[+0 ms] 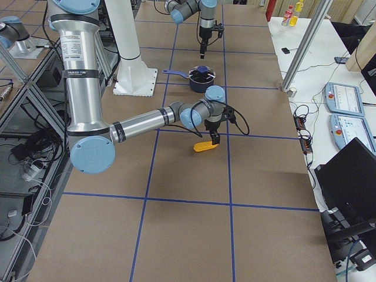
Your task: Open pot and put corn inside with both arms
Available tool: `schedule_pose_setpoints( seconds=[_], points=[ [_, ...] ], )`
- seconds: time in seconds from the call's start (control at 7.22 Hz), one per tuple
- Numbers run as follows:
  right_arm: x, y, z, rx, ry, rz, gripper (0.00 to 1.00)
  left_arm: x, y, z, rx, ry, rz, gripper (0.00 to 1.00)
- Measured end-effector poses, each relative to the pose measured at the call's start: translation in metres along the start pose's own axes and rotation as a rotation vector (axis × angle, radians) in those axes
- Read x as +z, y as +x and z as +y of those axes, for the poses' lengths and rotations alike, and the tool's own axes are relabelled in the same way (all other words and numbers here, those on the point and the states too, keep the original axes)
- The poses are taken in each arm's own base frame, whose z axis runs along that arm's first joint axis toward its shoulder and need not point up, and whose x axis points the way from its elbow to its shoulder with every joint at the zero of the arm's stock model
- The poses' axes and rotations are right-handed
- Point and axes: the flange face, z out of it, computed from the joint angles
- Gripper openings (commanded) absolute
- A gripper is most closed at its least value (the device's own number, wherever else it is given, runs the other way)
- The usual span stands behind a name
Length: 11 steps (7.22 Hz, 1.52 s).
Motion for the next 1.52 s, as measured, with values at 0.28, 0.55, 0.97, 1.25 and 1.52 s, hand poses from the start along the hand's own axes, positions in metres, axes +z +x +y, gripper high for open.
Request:
schedule_pose_setpoints(
  seconds=[0.28, 0.55, 0.97, 1.25, 1.52],
  points=[
    [0.019, -0.007, 0.004, -0.02, -0.021, 0.029, 0.95, 0.01, 0.014, 0.003, -0.046, -0.017, -0.003, 1.0],
    [0.028, -0.009, 0.006, -0.028, -0.036, 0.033, 0.93, 0.015, 0.02, 0.002, -0.066, -0.025, -0.008, 1.0],
    [0.04, -0.013, 0.004, -0.039, -0.055, 0.031, 0.93, 0.018, 0.021, 0.001, -0.106, -0.024, -0.015, 1.0],
    [0.051, -0.018, 0.003, -0.056, -0.072, 0.032, 0.9, 0.018, 0.021, 0.0, -0.111, -0.02, -0.017, 1.0],
    [0.061, -0.022, 0.004, -0.069, -0.087, 0.038, 0.81, 0.018, 0.02, 0.0, -0.112, -0.018, -0.018, 1.0]
  ],
)
